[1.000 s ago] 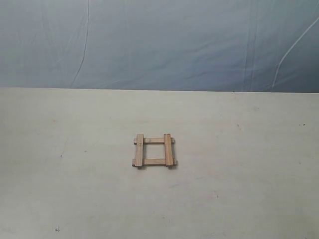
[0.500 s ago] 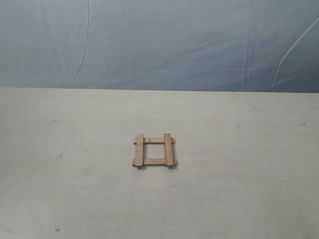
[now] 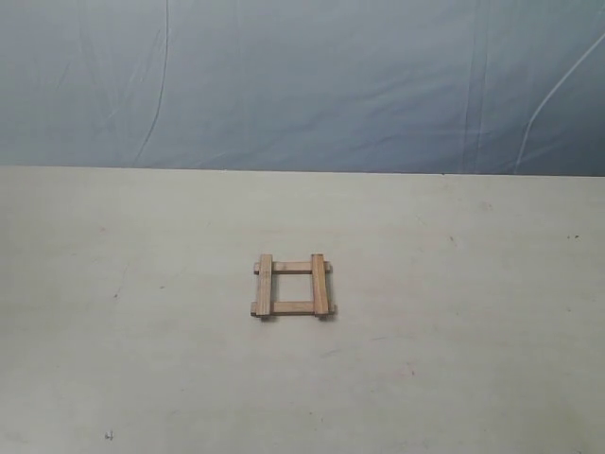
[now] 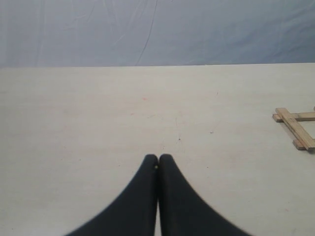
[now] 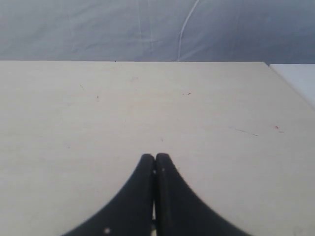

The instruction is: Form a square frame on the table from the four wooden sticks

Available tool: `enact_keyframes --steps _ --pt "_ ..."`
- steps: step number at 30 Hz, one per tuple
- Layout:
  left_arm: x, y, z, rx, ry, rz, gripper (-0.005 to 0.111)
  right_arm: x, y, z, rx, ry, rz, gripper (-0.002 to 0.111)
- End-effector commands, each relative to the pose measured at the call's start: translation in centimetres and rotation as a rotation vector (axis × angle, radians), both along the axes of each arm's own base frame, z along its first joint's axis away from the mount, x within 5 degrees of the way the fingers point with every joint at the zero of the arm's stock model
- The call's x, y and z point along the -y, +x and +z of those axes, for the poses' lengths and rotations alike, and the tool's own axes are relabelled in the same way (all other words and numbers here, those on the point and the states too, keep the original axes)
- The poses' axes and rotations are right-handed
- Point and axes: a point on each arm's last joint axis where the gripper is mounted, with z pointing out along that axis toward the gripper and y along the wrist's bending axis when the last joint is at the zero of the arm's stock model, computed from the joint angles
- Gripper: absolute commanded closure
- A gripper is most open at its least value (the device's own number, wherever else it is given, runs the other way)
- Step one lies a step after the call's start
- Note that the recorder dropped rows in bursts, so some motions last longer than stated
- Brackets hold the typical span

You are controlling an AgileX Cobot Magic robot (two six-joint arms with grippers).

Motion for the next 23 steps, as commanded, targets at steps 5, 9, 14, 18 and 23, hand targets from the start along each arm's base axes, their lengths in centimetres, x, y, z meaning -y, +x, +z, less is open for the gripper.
enact_keyframes --steps 5,9,14,18,23 --pt "0.01 -0.02 -0.03 0.004 -0.006 0.0 0.107 -0.03 0.03 0.2 0.025 0.024 -0.006 0.109" --pt "0.01 -0.02 -0.03 0.004 -0.006 0.0 0.107 -0.04 0.03 0.2 0.025 0.028 -0.005 0.109" --pt "0.01 -0.02 -0.03 0.004 -0.006 0.0 0.107 -0.04 0.01 0.13 0.017 0.028 -0.005 0.109" --pt "0.01 -0.02 -0.03 0.004 -0.006 0.0 0.107 -0.04 0.01 0.13 0.017 0.028 -0.005 0.109" --pt "0.01 -0.02 -0.03 0.004 -0.006 0.0 0.107 -0.04 0.01 0.13 0.017 0.028 -0.005 0.109"
